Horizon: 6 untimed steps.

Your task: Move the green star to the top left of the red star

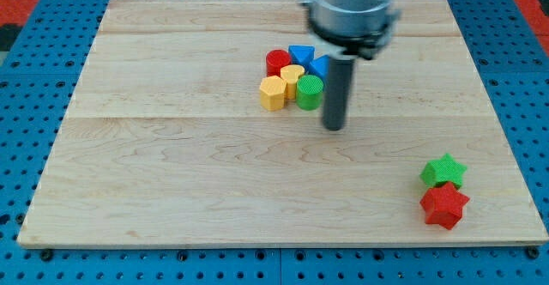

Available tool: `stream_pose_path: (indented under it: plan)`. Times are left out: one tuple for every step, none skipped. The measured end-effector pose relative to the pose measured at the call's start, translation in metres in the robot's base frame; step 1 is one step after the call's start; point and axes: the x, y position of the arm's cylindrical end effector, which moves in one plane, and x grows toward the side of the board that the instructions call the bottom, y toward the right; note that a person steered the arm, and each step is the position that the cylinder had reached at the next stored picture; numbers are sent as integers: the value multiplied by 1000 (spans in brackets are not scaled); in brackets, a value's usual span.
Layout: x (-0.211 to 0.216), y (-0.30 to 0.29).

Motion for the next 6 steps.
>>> stream_pose_path:
  plan:
    - [-3, 84]
    - [27, 159]
    - [95, 189]
    - [130, 173]
    - [72, 128]
    - [50, 67]
